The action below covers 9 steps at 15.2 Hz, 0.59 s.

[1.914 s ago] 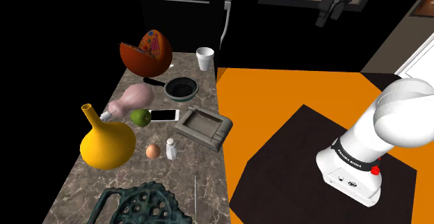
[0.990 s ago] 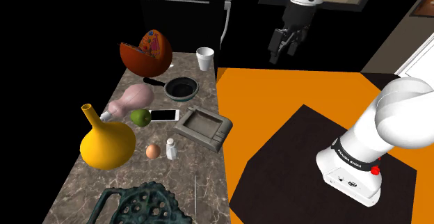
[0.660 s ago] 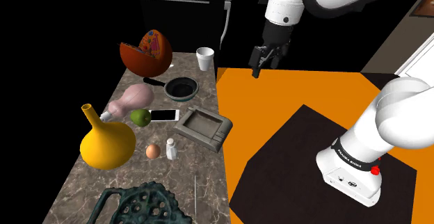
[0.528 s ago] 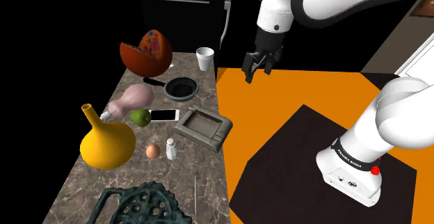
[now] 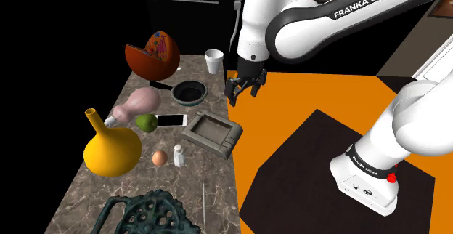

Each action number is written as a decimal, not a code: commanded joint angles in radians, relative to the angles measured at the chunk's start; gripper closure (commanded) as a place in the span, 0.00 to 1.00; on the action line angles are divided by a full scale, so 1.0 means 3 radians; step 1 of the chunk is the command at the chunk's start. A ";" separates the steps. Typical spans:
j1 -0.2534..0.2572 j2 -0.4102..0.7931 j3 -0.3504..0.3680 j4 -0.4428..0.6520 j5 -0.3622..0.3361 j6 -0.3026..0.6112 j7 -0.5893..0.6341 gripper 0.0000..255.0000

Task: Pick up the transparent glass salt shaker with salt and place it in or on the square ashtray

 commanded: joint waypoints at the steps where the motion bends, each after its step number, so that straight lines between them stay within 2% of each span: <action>1: 0.0013 0.0247 0.0088 0.0103 -0.0052 0.0154 0.0152 0.00; 5: 0.0047 0.0781 0.0204 0.0343 -0.0259 0.0446 0.0467 0.00; 9: 0.0149 0.1328 0.0228 0.0653 -0.0543 0.0665 0.0806 0.00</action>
